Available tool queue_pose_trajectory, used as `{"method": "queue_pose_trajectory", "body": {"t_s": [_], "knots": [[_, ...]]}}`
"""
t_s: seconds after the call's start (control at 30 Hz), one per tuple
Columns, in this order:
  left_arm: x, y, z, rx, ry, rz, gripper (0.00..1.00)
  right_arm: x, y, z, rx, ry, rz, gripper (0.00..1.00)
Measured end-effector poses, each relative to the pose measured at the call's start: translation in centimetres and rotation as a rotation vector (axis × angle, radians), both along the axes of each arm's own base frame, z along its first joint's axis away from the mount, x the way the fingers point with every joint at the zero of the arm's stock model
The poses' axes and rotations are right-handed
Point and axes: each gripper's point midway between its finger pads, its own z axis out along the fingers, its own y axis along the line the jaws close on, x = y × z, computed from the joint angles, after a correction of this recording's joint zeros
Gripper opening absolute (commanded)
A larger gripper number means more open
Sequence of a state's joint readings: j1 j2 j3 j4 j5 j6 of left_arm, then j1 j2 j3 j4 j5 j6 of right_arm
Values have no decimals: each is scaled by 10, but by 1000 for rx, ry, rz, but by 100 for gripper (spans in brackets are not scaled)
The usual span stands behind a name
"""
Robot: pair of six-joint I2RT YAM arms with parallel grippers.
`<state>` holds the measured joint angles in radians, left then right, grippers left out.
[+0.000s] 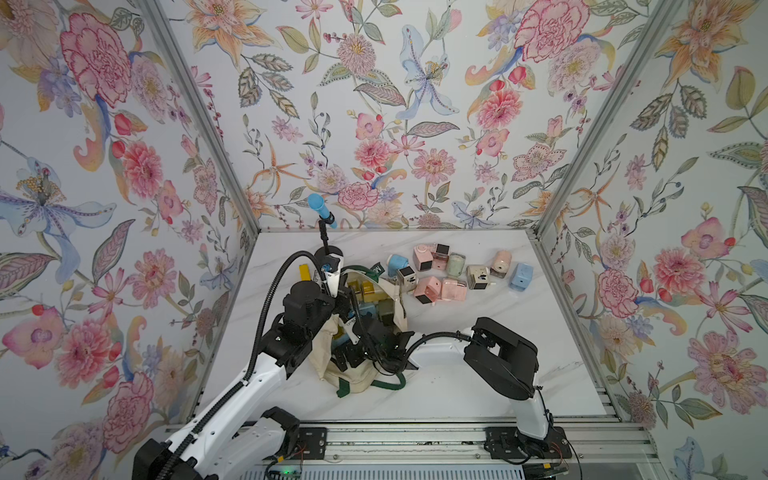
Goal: Take out the pencil sharpeners from the tote bags
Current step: Pick up the pencil sharpener from the canvas bag.
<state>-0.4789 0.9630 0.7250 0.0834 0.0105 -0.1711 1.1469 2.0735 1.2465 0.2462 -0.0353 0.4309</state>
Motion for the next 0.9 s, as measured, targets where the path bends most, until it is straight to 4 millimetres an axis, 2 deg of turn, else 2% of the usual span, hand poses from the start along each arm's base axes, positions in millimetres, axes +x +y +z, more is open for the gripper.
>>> {"method": "queue_pose_trajectory", "body": {"t_s": [0.13, 0.27, 0.37, 0.5, 0.6, 0.9], "knots": [[0, 0, 0, 0, 0, 0, 0, 6, 6, -3, -66, -53, -41, 100], [0, 0, 0, 0, 1, 0, 0, 13, 1, -3, -115, -97, -81, 100], [0, 0, 0, 1, 1, 0, 0, 18, -8, -3, -136, -122, -109, 100], [0, 0, -1, 1, 3, -1, 0, 19, -32, -1, -169, -132, -105, 100], [0, 0, -2, 2, 5, -1, 0, 19, -37, 0, -167, -125, -84, 100], [1, -1, -3, 3, 7, -1, 0, 22, -29, -4, -161, -131, -46, 100]]}}
